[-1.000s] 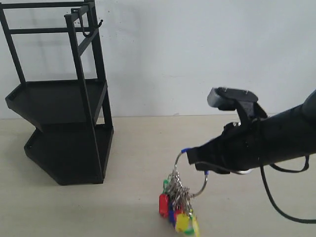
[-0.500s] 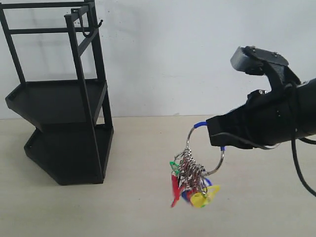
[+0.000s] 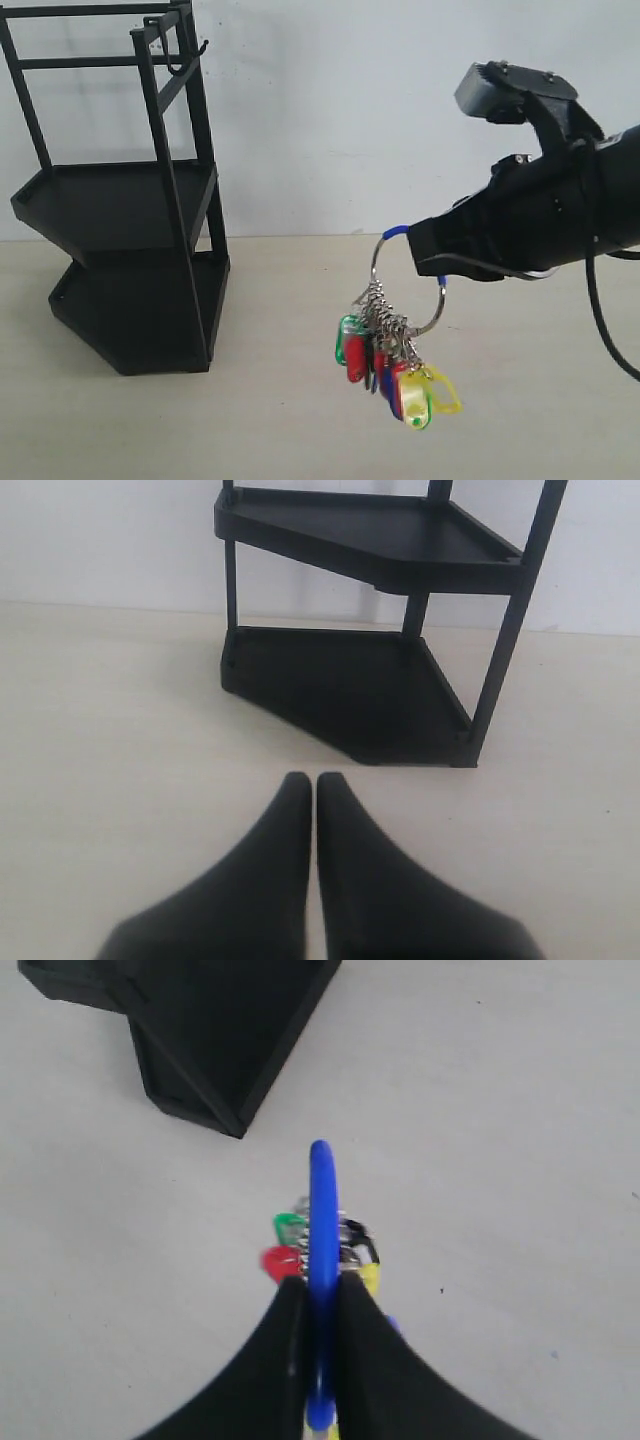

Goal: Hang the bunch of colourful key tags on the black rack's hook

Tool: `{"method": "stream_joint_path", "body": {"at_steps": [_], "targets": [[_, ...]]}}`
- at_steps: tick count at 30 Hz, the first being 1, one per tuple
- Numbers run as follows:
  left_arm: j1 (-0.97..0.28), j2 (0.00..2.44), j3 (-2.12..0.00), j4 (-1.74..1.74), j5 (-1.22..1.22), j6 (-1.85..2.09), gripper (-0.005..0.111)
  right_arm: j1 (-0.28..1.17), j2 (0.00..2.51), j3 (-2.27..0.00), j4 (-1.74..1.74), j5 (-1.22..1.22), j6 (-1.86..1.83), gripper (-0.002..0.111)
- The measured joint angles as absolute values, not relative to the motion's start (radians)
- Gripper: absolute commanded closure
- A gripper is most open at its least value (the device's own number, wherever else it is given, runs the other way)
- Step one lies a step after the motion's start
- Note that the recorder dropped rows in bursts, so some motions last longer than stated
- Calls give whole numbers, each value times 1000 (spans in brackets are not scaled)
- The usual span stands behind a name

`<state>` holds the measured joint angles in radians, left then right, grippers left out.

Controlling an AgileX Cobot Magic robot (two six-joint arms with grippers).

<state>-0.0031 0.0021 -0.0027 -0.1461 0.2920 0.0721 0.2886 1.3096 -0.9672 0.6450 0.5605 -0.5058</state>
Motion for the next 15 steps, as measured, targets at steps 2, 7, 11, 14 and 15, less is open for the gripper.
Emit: {"method": "stream_joint_path", "body": {"at_steps": [2, 7, 11, 14, 15], "targets": [[-3, 2, -3, -146, 292, 72, 102, 310, 1310, -974, 645, 561, -541, 108], [-3, 2, -3, -146, 292, 72, 102, 333, 1303, -987, 633, 523, -534, 108], [-3, 2, -3, -146, 292, 72, 102, 344, 1300, -993, 605, 492, -456, 108], [-3, 2, -3, -146, 292, 72, 102, 361, 1300, -993, 610, 506, -475, 108], [-3, 2, -3, -146, 292, 72, 102, 359, 1300, -993, 615, 493, -480, 108]]}}
